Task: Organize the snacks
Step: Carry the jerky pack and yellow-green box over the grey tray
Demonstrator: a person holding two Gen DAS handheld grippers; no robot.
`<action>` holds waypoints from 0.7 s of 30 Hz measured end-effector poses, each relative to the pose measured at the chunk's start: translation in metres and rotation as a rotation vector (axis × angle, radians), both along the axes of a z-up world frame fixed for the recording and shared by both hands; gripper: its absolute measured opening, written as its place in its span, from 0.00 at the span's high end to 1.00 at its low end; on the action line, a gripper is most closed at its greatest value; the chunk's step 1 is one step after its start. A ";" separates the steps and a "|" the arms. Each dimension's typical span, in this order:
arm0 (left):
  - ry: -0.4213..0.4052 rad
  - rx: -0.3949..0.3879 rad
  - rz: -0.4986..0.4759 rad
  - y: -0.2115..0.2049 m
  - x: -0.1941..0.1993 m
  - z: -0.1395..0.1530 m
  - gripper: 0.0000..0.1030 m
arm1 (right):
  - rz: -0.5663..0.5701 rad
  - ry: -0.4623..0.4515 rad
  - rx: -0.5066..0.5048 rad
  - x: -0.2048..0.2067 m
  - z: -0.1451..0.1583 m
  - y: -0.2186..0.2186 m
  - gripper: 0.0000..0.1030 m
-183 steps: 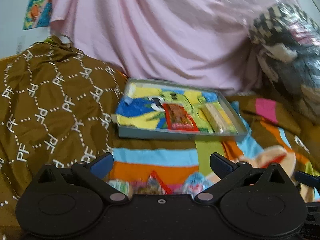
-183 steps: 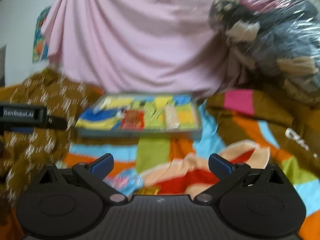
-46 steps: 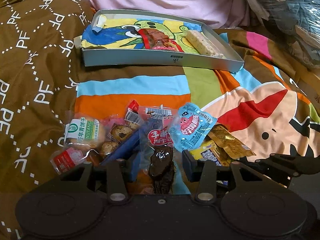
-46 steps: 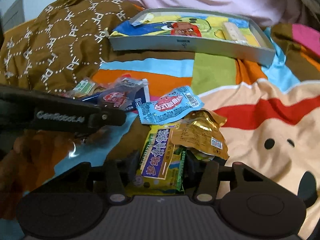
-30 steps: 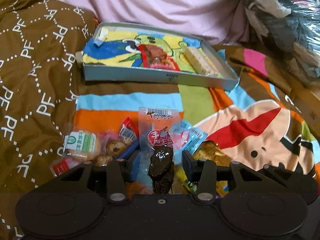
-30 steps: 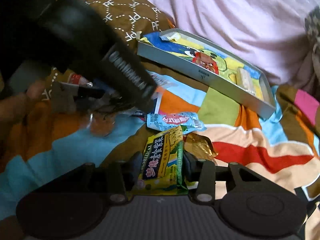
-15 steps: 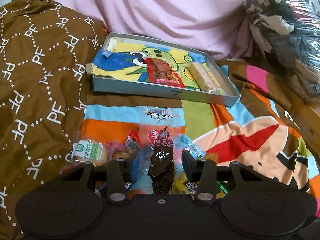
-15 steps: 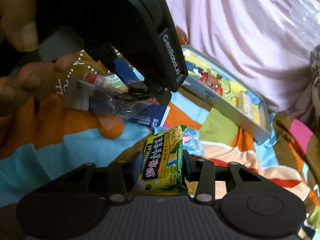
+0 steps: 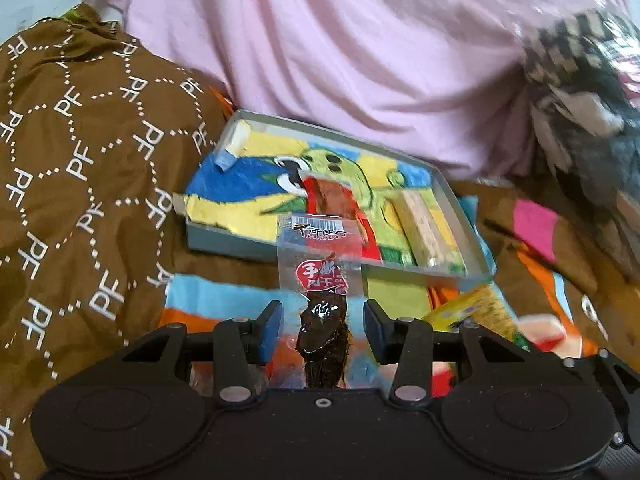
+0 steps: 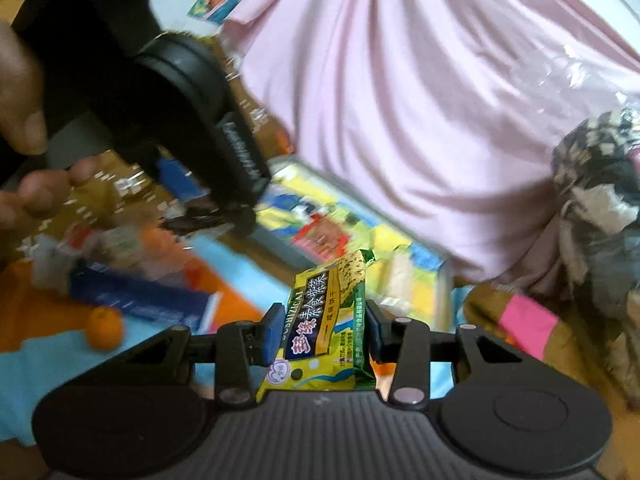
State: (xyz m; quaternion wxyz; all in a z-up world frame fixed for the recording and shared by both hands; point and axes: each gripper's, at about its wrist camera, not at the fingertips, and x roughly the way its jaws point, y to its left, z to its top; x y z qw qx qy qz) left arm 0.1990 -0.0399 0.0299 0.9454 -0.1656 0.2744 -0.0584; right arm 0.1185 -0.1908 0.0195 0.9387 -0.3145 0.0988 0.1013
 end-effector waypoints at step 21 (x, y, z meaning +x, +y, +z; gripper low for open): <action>-0.061 -0.007 0.063 -0.072 0.131 0.030 0.55 | -0.227 -0.201 0.149 0.137 0.019 -0.077 0.56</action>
